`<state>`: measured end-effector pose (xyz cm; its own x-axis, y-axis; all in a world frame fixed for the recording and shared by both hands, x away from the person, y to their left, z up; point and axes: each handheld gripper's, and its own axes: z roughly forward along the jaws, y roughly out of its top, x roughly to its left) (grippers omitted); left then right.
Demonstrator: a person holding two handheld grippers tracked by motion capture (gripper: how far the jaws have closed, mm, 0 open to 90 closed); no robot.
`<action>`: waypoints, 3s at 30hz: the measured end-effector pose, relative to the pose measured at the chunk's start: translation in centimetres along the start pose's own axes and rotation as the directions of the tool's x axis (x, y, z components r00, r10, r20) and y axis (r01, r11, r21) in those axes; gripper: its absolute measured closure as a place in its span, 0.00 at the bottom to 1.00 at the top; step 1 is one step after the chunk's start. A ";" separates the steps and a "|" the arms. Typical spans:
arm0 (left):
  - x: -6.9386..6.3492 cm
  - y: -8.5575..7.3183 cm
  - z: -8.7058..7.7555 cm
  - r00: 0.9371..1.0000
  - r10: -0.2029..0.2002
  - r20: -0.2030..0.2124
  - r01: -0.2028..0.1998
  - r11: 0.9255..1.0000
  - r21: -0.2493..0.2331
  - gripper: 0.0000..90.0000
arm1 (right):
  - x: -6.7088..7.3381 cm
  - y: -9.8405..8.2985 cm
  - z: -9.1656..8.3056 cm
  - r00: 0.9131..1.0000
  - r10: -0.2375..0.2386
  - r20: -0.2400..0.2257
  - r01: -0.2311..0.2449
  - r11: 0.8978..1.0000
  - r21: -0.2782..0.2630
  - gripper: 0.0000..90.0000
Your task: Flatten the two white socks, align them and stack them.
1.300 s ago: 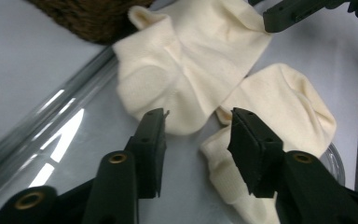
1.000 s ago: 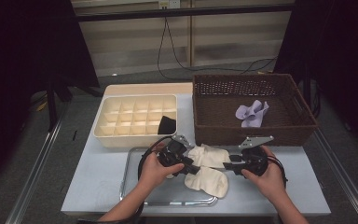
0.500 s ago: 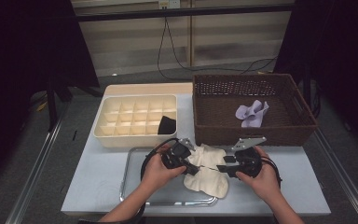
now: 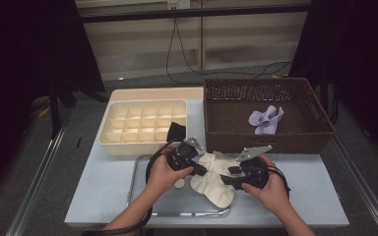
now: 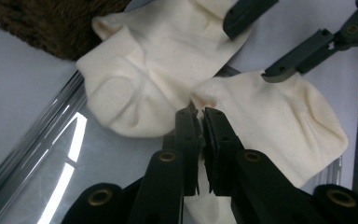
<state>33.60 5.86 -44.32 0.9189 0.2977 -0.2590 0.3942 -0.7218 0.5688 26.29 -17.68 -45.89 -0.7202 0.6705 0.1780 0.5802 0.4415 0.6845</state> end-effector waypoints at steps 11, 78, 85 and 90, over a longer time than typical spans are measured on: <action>-0.3 -0.1 -0.1 1.000 0.002 0.008 -0.002 1.000 0.004 0.94 | 0.8 -0.4 0.8 0.997 -0.073 -0.036 0.075 0.996 0.057 0.99; 0.2 0.5 -0.8 0.997 -0.075 -0.011 0.074 0.995 -0.062 0.94 | -2.9 -0.1 -3.5 0.997 0.006 0.079 -0.007 1.000 0.012 0.97; 1.6 0.7 -1.0 0.993 -0.120 -0.012 0.119 0.990 -0.073 0.94 | -4.3 1.5 -2.9 0.996 0.009 0.089 -0.010 1.000 0.014 0.97; 2.2 0.7 -0.6 0.989 -0.146 -0.009 0.145 0.988 -0.061 0.94 | -4.9 2.0 -2.0 0.994 0.009 0.106 -0.012 0.999 0.036 0.97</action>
<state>35.91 6.36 -44.03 0.8516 0.4056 -0.3322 0.5238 -0.6314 0.5719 30.24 -21.30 -44.03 -0.6709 0.7336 0.1081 0.6023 0.4540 0.6566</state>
